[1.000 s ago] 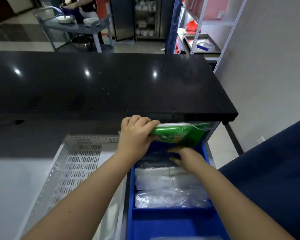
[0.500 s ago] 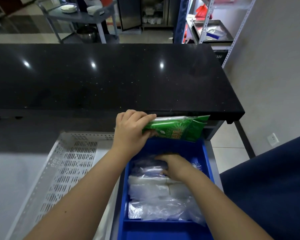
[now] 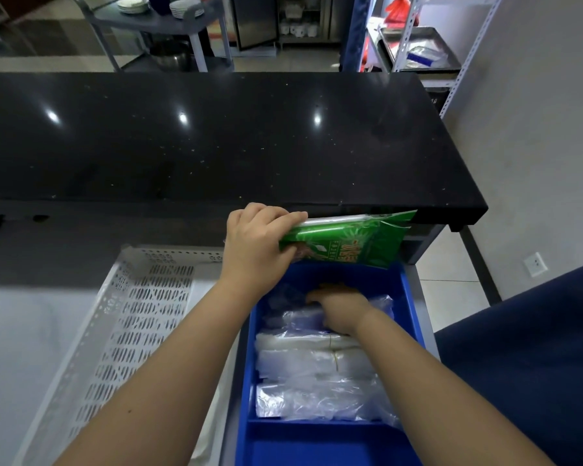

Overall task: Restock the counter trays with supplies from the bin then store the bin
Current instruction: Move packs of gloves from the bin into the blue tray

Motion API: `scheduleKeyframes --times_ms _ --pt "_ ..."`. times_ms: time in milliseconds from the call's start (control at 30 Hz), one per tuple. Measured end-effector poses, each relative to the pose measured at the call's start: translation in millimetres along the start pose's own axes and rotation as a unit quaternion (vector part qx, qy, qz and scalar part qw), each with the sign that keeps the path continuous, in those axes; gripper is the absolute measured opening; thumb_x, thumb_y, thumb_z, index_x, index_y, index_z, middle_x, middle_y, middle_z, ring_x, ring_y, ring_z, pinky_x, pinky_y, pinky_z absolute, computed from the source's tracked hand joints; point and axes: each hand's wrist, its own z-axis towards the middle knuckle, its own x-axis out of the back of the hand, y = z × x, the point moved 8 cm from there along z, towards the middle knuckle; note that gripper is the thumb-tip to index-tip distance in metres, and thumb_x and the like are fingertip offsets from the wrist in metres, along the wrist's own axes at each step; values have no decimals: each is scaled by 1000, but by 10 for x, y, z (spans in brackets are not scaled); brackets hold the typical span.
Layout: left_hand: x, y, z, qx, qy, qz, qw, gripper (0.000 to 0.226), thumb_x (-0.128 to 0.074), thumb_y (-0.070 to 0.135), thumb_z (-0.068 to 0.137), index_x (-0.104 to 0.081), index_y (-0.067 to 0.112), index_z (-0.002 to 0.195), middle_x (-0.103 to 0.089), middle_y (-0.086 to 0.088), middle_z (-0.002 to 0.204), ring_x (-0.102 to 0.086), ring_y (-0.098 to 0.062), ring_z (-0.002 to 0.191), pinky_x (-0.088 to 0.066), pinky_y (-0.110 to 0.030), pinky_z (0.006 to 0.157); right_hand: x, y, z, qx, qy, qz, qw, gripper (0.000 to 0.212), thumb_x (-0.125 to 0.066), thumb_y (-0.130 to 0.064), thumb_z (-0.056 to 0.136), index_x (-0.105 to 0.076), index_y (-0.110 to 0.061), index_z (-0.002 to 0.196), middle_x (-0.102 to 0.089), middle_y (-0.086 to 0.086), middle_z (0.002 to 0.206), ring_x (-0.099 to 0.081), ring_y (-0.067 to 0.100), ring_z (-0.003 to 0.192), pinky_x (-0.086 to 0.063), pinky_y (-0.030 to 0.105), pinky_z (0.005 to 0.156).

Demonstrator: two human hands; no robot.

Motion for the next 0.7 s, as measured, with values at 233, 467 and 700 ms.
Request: scheduleKeyframes --times_ms 233,467,700 --pt "67 -59 -40 16 -10 2 1000 50 -79 14 62 -70 24 110 -69 3 95 -57 -24 93 -31 -34 78 176 -23 -120 -1 71 27 997 42 -54 -11 84 -56 -33 119 -59 2 124 -55 27 107 -43 30 84" --pt "46 96 -115 11 -36 -10 999 50 -79 17 63 -69 27 111 -68 5 96 -56 -23 93 -32 -35 78 564 -316 -639 25 216 -42 975 36 -61 -18 81 -58 -30 115 -61 2 107 -55 30 98 -39 37 79" --pt "-118 254 -171 7 -92 -13 996 46 -74 30 72 -65 32 117 -67 7 104 -52 -21 100 -31 -35 80 582 -334 -1279 22 276 -46 960 34 -62 -14 77 -63 -24 109 -58 1 101 -49 26 98 -33 36 74"
